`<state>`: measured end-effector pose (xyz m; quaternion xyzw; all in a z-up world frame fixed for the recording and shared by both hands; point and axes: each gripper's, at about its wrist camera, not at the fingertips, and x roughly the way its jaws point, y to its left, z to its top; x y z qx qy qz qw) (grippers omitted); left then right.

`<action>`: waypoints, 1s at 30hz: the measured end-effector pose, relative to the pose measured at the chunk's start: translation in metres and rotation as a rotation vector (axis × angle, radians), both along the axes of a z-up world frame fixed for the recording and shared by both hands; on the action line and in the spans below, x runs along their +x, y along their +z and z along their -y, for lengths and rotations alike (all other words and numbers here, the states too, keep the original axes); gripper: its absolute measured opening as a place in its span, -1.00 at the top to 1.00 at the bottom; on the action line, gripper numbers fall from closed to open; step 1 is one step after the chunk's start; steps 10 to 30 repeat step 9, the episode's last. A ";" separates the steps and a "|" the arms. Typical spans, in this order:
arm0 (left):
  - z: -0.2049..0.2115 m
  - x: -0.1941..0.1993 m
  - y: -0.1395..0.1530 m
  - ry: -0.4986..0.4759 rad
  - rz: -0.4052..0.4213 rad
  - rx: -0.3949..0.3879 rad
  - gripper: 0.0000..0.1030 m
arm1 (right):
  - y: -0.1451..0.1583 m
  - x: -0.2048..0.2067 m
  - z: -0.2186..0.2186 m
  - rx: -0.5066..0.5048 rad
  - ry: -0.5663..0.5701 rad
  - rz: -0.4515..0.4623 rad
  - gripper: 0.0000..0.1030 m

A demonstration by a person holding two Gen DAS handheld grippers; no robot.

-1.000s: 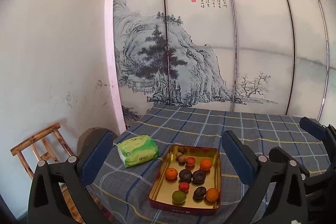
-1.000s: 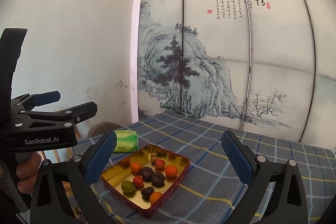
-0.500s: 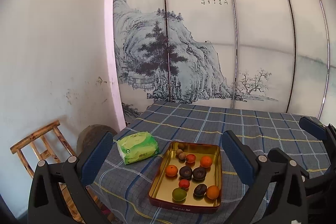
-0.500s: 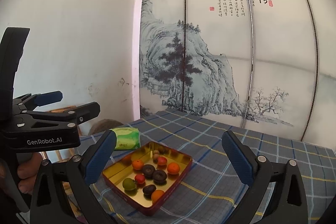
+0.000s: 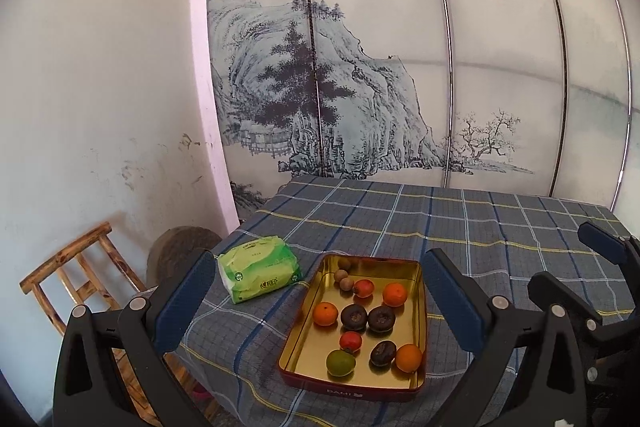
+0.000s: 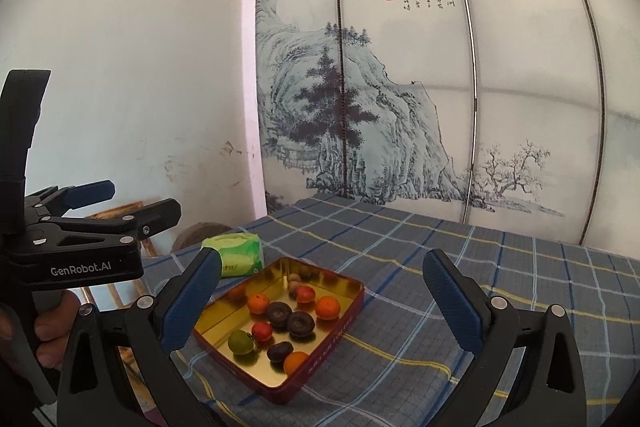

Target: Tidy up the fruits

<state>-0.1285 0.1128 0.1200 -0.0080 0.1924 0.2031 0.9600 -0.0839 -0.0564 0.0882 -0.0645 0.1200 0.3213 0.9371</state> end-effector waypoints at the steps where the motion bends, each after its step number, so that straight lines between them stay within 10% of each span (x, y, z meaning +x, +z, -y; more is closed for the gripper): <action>1: 0.001 0.004 -0.001 -0.003 -0.008 0.001 -1.00 | -0.002 0.004 0.003 -0.001 -0.006 -0.007 -0.95; 9: 0.033 0.047 -0.007 -0.061 -0.058 0.051 -1.00 | -0.035 0.068 0.068 -0.077 -0.121 -0.124 -0.95; 30: 0.033 0.047 -0.007 -0.061 -0.058 0.051 -1.00 | -0.035 0.068 0.068 -0.077 -0.121 -0.124 -0.95</action>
